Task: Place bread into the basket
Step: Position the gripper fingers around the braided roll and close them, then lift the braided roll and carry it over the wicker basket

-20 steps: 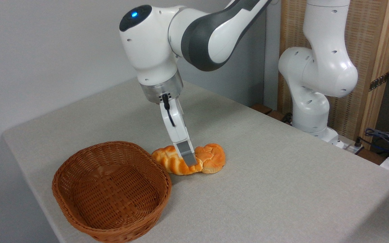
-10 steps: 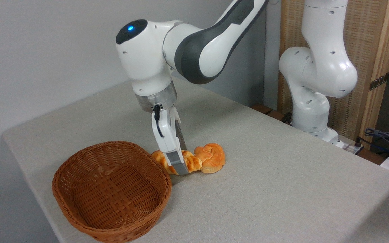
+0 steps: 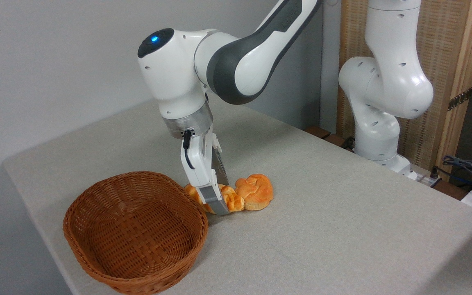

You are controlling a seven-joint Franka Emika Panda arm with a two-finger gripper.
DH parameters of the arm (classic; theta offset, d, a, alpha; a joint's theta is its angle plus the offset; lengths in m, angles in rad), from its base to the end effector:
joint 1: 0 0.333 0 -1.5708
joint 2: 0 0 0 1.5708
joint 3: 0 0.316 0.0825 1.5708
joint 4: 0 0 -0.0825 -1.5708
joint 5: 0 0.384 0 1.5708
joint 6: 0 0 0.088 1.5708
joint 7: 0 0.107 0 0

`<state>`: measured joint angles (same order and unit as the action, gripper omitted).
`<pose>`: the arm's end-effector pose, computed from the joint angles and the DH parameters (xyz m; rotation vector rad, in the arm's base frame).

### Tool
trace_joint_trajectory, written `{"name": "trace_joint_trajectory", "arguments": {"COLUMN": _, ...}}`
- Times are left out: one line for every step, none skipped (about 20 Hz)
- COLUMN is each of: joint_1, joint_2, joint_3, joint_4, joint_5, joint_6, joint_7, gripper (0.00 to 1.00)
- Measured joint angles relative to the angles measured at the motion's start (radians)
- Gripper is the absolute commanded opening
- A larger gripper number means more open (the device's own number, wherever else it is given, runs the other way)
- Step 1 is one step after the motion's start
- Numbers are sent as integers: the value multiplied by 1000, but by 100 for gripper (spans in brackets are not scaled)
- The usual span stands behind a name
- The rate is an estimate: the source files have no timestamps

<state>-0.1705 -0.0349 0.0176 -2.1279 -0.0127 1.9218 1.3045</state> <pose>0.5078 -0.0791 0.4112 2.2667 -2.0124 -0.2081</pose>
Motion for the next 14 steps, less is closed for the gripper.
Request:
{"name": "trace_joint_trajectory", "arguments": {"joint_1": 0, "joint_2": 0, "joint_3": 0, "joint_4": 0, "joint_5": 0, "joint_6": 0, "joint_7": 0, "gripper": 35}}
{"name": "trace_joint_trajectory", "arguments": {"joint_1": 0, "joint_2": 0, "joint_3": 0, "joint_4": 0, "joint_5": 0, "joint_6": 0, "joint_7": 0, "gripper": 35}}
{"name": "trace_joint_trajectory", "arguments": {"joint_1": 0, "joint_2": 0, "joint_3": 0, "joint_4": 0, "joint_5": 0, "joint_6": 0, "joint_7": 0, "gripper": 35}}
{"name": "trace_joint_trajectory", "arguments": {"joint_1": 0, "joint_2": 0, "joint_3": 0, "joint_4": 0, "joint_5": 0, "joint_6": 0, "joint_7": 0, "gripper": 35}}
{"name": "trace_joint_trajectory", "arguments": {"joint_1": 0, "joint_2": 0, "joint_3": 0, "joint_4": 0, "joint_5": 0, "joint_6": 0, "joint_7": 0, "gripper": 35}}
{"name": "trace_joint_trajectory", "arguments": {"joint_1": 0, "joint_2": 0, "joint_3": 0, "joint_4": 0, "joint_5": 0, "joint_6": 0, "joint_7": 0, "gripper": 34}}
{"name": "trace_joint_trajectory", "arguments": {"joint_1": 0, "joint_2": 0, "joint_3": 0, "joint_4": 0, "joint_5": 0, "joint_6": 0, "joint_7": 0, "gripper": 30}}
{"name": "trace_joint_trajectory", "arguments": {"joint_1": 0, "joint_2": 0, "joint_3": 0, "joint_4": 0, "joint_5": 0, "joint_6": 0, "joint_7": 0, "gripper": 30}}
{"name": "trace_joint_trajectory", "arguments": {"joint_1": 0, "joint_2": -1, "joint_3": 0, "joint_4": 0, "joint_5": 0, "joint_6": 0, "joint_7": 0, "gripper": 30}}
{"name": "trace_joint_trajectory", "arguments": {"joint_1": 0, "joint_2": -2, "joint_3": 0, "joint_4": 0, "joint_5": 0, "joint_6": -3, "joint_7": 0, "gripper": 30}}
{"name": "trace_joint_trajectory", "arguments": {"joint_1": 0, "joint_2": -3, "joint_3": 0, "joint_4": 0, "joint_5": 0, "joint_6": -5, "joint_7": 0, "gripper": 30}}
{"name": "trace_joint_trajectory", "arguments": {"joint_1": 0, "joint_2": -6, "joint_3": 1, "joint_4": 1, "joint_5": 0, "joint_6": -13, "joint_7": 0, "gripper": 27}}
{"name": "trace_joint_trajectory", "arguments": {"joint_1": 0, "joint_2": -11, "joint_3": 1, "joint_4": 3, "joint_5": 0, "joint_6": -22, "joint_7": 0, "gripper": 26}}
{"name": "trace_joint_trajectory", "arguments": {"joint_1": -1, "joint_2": -19, "joint_3": 3, "joint_4": 4, "joint_5": 0, "joint_6": -30, "joint_7": 0, "gripper": 24}}
